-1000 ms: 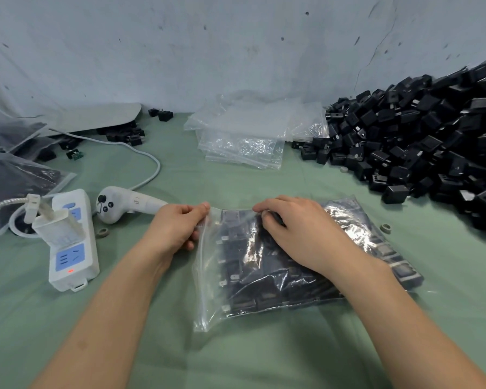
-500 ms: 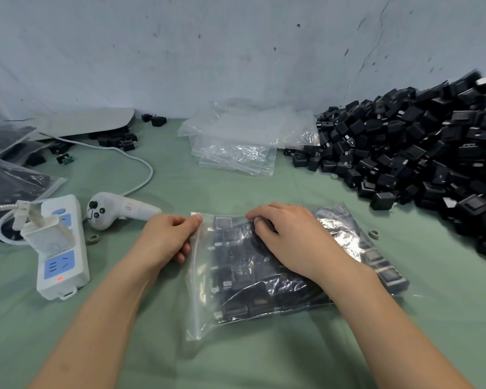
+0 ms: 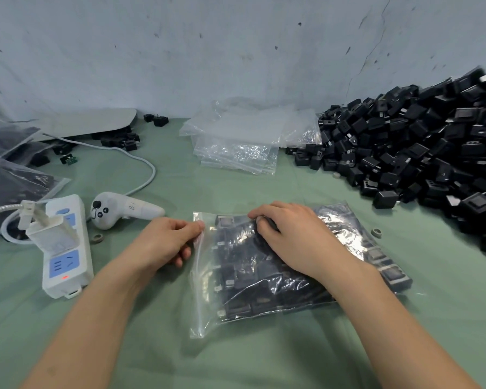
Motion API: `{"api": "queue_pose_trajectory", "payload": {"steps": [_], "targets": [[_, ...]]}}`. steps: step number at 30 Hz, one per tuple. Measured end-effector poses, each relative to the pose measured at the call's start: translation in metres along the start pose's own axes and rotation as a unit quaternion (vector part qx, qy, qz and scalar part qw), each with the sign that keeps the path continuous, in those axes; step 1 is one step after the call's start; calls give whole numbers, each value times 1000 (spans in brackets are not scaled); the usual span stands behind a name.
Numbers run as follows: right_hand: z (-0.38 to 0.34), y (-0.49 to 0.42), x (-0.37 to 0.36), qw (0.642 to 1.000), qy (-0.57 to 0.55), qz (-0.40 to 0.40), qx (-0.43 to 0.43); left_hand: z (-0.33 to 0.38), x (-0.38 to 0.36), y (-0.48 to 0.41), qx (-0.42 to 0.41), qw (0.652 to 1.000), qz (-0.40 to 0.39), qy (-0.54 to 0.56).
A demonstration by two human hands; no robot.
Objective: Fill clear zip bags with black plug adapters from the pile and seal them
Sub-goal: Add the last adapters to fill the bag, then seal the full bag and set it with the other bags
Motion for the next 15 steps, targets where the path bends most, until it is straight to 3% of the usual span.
{"api": "queue_pose_trajectory", "payload": {"steps": [11,15], "targets": [[-2,0,1,1000,12,-10,3,-1,-1,1,2,1000,-10,11],[-18,0,11,998,-21,55,30,2,-1,4,-4,1000,-2,6]]}}
Point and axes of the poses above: each hand's wrist, its own y-axis away from the middle knuckle, its own x-axis out of the back of the hand, z = x × y, the point moved 4 cm from there along -y, towards the middle knuckle, and after that the axes turned 10 degrees about -x, right-handed, at the moved point
